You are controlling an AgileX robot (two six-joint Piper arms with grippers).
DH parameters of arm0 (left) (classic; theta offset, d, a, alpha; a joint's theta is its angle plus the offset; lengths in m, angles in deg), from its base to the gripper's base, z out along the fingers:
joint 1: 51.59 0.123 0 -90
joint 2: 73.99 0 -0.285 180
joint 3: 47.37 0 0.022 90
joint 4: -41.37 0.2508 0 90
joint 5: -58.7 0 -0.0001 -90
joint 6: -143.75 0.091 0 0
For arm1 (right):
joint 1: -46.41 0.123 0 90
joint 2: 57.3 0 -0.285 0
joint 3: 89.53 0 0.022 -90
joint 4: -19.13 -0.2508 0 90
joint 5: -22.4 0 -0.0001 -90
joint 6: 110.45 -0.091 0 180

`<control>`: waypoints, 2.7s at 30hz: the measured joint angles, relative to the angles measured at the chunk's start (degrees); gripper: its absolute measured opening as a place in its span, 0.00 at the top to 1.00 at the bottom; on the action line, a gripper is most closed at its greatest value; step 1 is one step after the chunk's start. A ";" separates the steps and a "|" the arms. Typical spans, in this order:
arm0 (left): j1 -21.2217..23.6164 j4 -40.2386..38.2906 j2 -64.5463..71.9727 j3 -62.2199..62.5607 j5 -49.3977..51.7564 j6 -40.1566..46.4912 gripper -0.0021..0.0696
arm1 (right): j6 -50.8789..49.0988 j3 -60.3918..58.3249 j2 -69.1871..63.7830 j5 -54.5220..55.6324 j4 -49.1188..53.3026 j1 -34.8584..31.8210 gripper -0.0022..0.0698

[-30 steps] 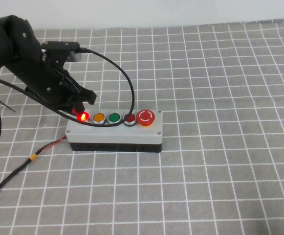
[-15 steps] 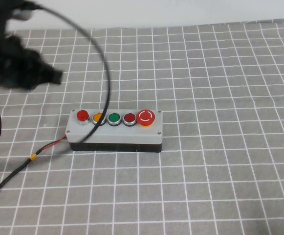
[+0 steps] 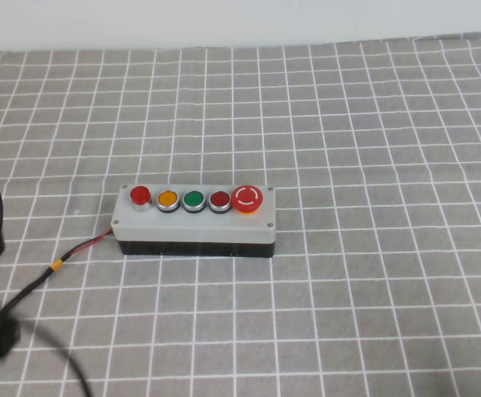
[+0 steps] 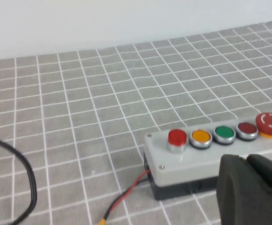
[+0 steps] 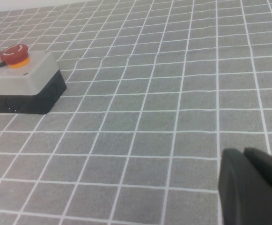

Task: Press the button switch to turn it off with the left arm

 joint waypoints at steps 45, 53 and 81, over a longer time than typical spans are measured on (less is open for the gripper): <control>9.06 11.84 -31.18 -28.94 3.08 -14.64 0.98 | 0.00 0.00 0.00 0.00 0.00 0.00 0.99; 9.06 11.94 -31.18 -28.94 3.19 -14.87 0.98 | 0.00 0.00 0.00 0.00 0.00 0.00 0.99; 9.06 13.07 -31.18 -28.94 3.19 -14.07 0.98 | 0.00 0.00 0.00 0.00 0.00 0.00 0.99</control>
